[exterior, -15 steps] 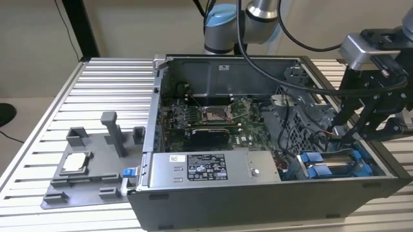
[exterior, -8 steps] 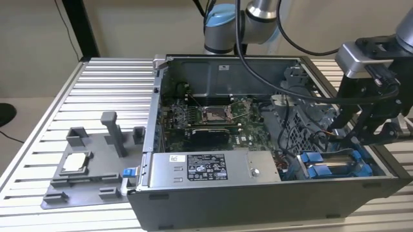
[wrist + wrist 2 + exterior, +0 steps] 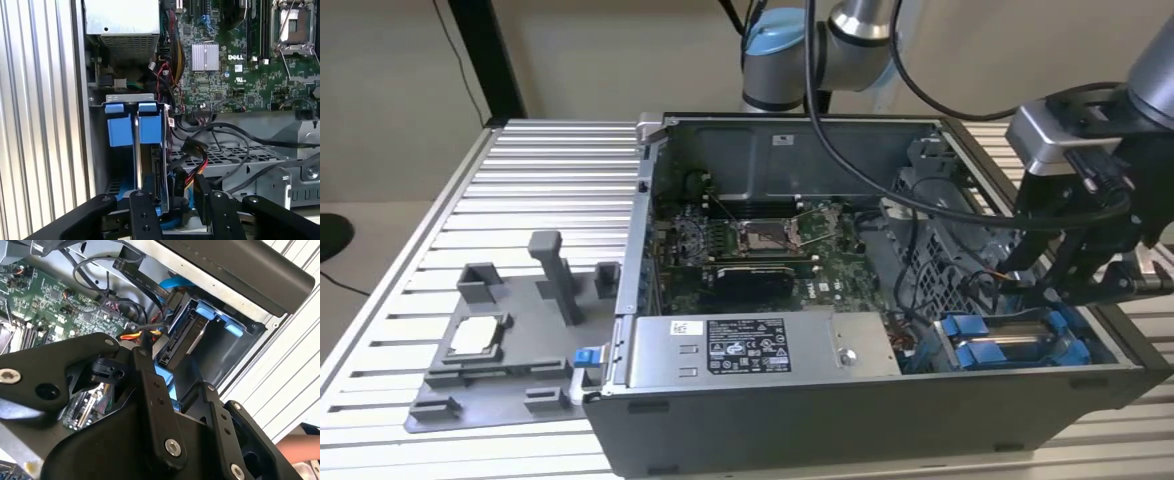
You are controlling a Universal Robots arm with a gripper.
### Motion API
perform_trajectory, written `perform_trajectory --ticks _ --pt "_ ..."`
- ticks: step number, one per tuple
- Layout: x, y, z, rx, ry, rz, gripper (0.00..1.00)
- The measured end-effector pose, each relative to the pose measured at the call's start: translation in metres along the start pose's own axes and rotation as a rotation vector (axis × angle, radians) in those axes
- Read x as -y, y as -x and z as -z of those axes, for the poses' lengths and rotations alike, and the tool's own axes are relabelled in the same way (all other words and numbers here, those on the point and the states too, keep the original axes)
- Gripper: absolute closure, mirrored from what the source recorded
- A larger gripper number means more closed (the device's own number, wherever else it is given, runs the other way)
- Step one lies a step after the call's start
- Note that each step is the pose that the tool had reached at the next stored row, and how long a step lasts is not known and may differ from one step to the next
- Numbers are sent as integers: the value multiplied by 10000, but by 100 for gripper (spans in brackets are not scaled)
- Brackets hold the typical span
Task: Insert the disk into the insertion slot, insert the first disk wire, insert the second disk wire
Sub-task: 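Insert the first disk wire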
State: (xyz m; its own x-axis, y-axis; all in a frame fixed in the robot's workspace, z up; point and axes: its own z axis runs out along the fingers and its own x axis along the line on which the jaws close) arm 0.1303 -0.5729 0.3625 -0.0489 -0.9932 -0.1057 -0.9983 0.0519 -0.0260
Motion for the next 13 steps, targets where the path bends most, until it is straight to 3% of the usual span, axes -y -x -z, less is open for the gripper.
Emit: perform_trajectory --ticks 7,13 --pt "-11 8 -62 13 -22 -33 0" --pt "-22 27 -85 106 -71 -38 0"
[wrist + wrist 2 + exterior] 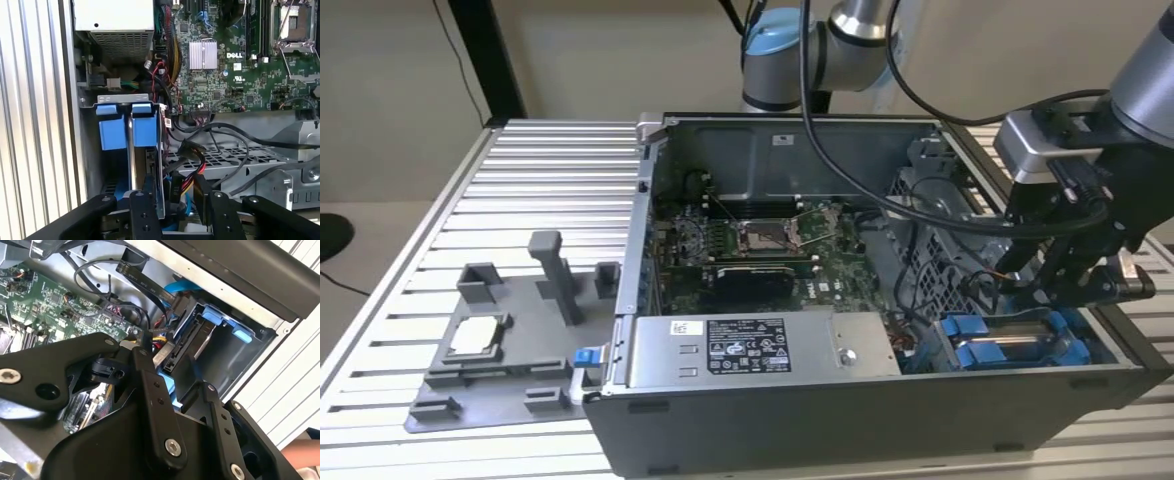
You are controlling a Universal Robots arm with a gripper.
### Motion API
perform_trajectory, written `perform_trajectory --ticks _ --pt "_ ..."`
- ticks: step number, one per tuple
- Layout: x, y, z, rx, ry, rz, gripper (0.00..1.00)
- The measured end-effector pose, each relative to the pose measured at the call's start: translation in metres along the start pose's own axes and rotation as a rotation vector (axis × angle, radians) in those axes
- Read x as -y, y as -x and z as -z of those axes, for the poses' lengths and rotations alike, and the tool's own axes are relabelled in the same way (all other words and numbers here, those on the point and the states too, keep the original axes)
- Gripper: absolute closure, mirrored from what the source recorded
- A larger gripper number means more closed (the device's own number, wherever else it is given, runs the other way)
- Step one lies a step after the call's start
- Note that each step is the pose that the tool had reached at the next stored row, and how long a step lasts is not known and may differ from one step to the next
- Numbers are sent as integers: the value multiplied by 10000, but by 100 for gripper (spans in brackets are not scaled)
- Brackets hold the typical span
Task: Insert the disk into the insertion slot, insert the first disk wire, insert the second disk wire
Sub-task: 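Insert the first disk wire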
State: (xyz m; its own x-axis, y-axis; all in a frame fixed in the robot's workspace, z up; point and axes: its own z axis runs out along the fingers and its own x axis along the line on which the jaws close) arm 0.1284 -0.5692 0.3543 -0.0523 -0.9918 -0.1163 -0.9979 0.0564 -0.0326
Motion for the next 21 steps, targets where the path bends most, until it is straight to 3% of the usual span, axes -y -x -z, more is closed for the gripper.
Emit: perform_trajectory --ticks 5,6,21 --pt "-1 2 -1 5 -3 0 0" --pt "-1 2 -1 5 -3 0 100" --pt "-1 6 -2 16 -26 2 100"
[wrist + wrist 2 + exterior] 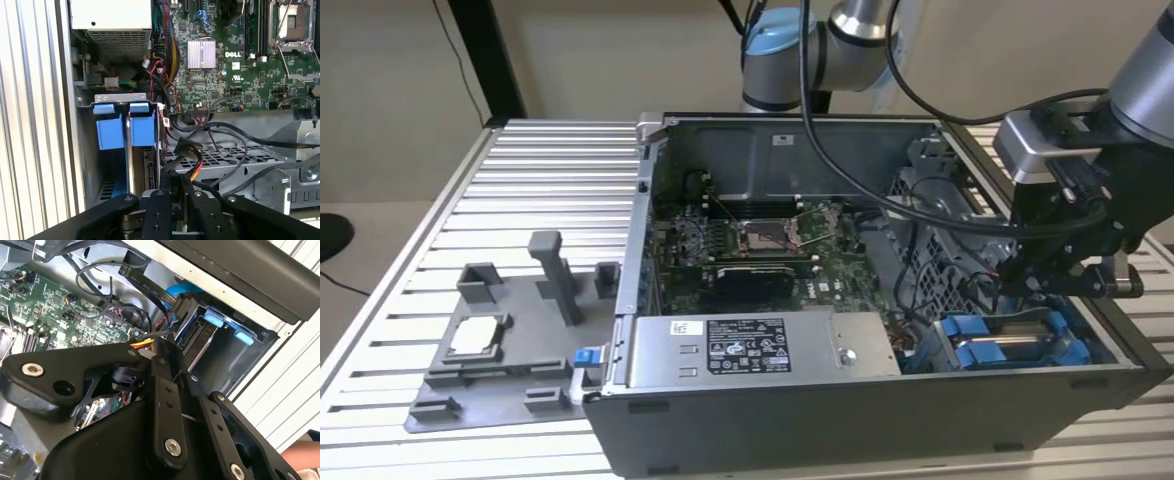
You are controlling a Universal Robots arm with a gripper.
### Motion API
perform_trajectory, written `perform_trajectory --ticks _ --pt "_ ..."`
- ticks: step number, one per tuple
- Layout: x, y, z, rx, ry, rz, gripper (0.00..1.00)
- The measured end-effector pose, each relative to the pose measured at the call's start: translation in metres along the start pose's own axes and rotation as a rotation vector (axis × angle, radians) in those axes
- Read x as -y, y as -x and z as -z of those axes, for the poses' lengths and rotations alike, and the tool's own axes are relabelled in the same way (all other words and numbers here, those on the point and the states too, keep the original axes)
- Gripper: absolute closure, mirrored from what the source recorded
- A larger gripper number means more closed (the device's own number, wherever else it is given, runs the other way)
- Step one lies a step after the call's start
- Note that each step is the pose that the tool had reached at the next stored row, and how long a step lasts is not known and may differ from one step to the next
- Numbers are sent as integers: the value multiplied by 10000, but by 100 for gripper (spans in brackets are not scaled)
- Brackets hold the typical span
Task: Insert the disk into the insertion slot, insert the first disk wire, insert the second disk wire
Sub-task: 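Insert the first disk wire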
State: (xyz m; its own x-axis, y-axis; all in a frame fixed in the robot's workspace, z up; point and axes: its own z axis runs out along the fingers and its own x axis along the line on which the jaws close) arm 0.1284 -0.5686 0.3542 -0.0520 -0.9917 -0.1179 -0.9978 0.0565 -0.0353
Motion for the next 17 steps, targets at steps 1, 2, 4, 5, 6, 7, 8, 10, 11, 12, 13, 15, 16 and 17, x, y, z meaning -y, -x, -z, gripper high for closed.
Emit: perform_trajectory --ticks 1,2,4,5,6,7,8,10,11,12,13,15,16,17 --pt "0 0 -1 -18 15 -2 100" --pt "1 -3 1 -55 36 -3 100" --pt "6 -18 2 -247 97 -4 100" --pt "11 -24 2 -358 117 -2 100" --pt "26 -37 4 -438 142 -3 100" --pt "40 -49 4 -517 173 -3 100" --pt "44 -54 5 -643 195 -2 100" --pt "44 -56 -2 -803 193 2 100" --pt "44 -57 -7 -804 194 2 100" --pt "55 -57 -12 -805 195 4 100" --pt "73 -56 -16 -807 194 4 100" --pt "108 -56 -30 -805 194 3 100" --pt "128 -55 -38 -805 195 3 100" --pt "147 -55 -44 -806 206 2 100"
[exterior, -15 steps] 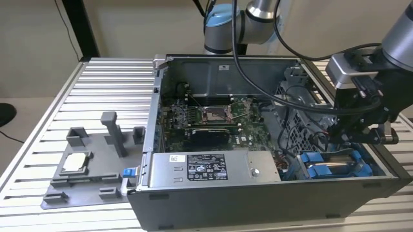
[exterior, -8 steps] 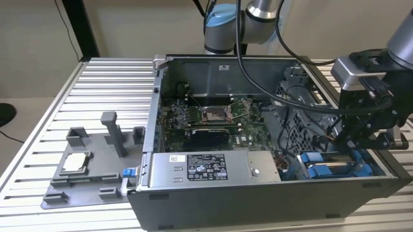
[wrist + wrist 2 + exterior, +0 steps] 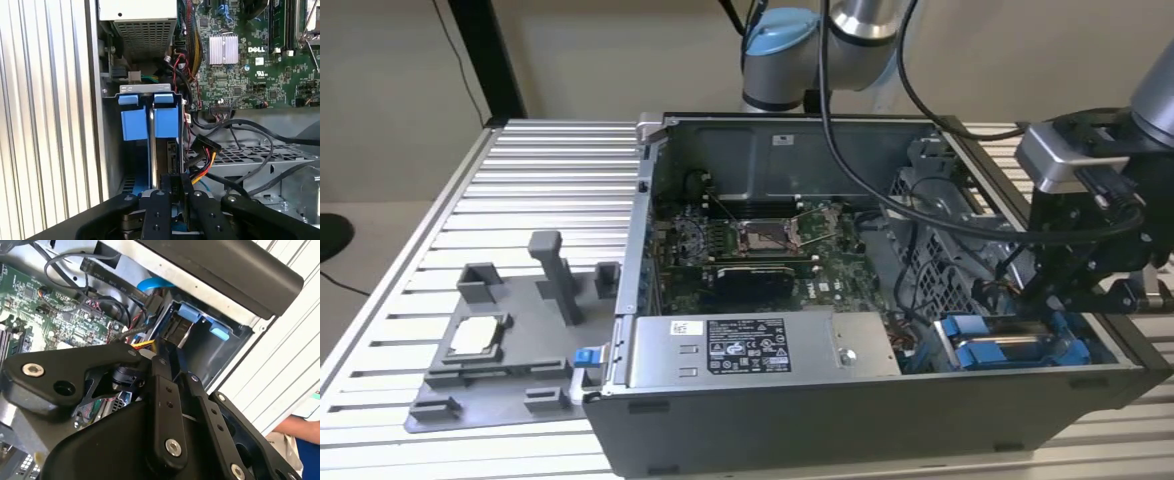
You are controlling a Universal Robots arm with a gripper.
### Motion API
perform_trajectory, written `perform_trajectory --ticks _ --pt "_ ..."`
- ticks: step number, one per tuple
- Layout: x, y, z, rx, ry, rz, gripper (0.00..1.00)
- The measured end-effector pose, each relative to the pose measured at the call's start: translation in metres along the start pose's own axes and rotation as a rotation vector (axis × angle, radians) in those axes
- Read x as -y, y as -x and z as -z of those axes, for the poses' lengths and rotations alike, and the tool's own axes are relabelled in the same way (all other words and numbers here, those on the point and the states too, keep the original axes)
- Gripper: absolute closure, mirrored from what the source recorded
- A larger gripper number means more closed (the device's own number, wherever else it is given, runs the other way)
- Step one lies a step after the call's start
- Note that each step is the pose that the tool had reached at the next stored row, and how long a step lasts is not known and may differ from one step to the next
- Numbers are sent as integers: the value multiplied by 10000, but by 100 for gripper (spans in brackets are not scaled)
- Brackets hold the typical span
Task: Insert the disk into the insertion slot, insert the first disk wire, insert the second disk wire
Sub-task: 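Insert the first disk wire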
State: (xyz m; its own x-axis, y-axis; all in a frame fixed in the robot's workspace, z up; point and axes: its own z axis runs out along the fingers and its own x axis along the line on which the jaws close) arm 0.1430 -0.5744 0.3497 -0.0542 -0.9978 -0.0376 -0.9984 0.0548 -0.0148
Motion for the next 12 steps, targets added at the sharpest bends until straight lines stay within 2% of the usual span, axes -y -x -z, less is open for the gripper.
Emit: perform_trajectory --ticks 1,2,3,12 --pt "17 1 -8 -2 50 -2 100" --pt "27 1 -12 -9 130 -6 100" --pt "31 3 -15 -9 173 -7 100" --pt "80 10 -26 -12 175 -7 100"
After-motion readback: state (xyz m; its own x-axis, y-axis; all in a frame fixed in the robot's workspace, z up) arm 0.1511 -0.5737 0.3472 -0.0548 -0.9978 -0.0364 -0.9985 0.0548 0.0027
